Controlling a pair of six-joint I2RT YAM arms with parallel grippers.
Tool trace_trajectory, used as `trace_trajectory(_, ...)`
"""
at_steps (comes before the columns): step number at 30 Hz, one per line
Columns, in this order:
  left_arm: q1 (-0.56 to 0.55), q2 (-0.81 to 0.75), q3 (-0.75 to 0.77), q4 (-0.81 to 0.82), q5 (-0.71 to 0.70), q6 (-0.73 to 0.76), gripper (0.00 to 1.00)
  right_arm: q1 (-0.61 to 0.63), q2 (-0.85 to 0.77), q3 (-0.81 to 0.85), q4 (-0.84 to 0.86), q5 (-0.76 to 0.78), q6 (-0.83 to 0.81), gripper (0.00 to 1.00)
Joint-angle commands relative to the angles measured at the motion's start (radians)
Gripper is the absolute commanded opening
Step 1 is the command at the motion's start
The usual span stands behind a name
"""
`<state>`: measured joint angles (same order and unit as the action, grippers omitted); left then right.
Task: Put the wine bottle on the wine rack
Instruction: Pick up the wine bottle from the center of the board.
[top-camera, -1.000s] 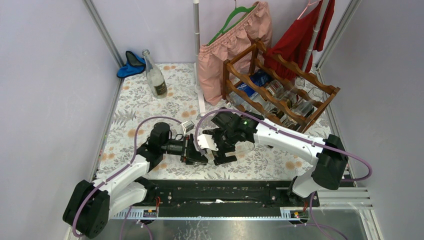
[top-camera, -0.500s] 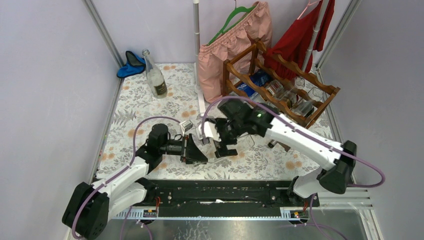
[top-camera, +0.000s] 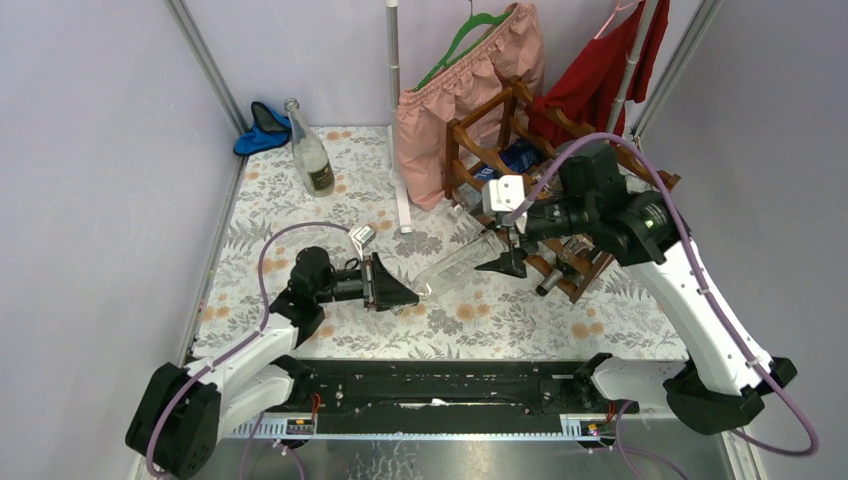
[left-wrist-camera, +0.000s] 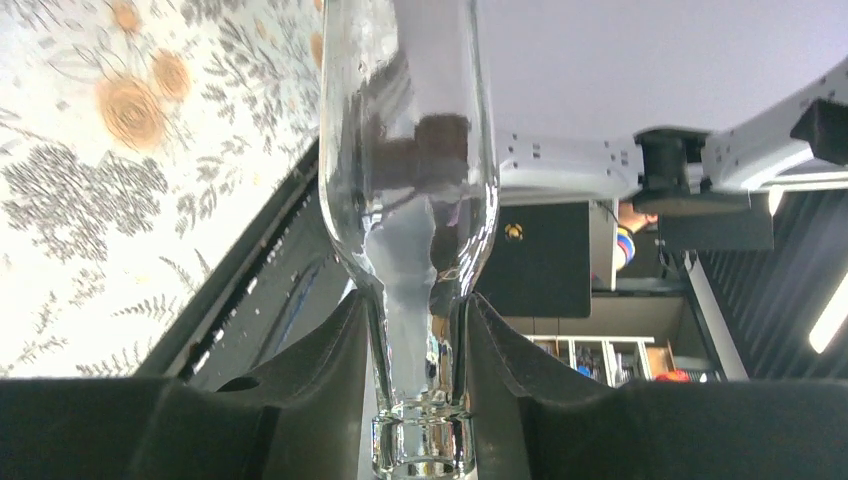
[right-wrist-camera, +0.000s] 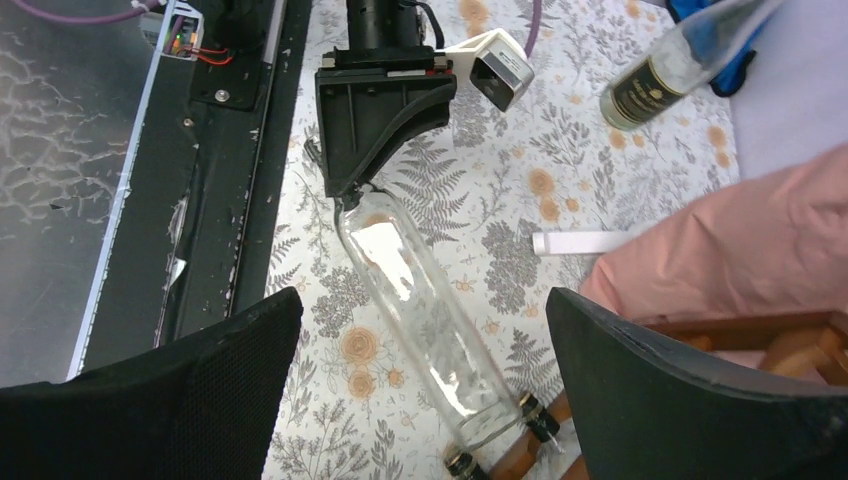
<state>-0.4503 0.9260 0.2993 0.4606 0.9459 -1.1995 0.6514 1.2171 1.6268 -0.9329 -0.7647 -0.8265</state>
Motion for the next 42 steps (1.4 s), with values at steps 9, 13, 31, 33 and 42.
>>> trace_trajectory(9, 0.007, 0.278, 0.197, 0.409, -0.098, 0.011, 0.0, -0.083, -0.078, -0.046, 0.017, -0.078, 0.046, 1.0)
trace_trajectory(13, 0.007, 0.362, 0.24, 0.44, -0.085, 0.001, 0.0, -0.087, -0.082, -0.051, 0.017, -0.078, 0.046, 1.0)
trace_trajectory(31, 0.003, 0.551, 0.356, 0.496, -0.086, -0.003, 0.0, -0.098, -0.082, -0.042, 0.011, -0.09, 0.049, 1.0)
trace_trajectory(33, 0.0, 0.575, 0.376, 0.489, -0.093, 0.005, 0.0, -0.099, -0.081, -0.039, 0.017, -0.09, 0.055, 1.0)
trace_trajectory(42, -0.007, 0.664, 0.455, 0.482, -0.1, 0.026, 0.0, -0.098, -0.04, 0.003, 0.039, -0.129, 0.095, 1.0)
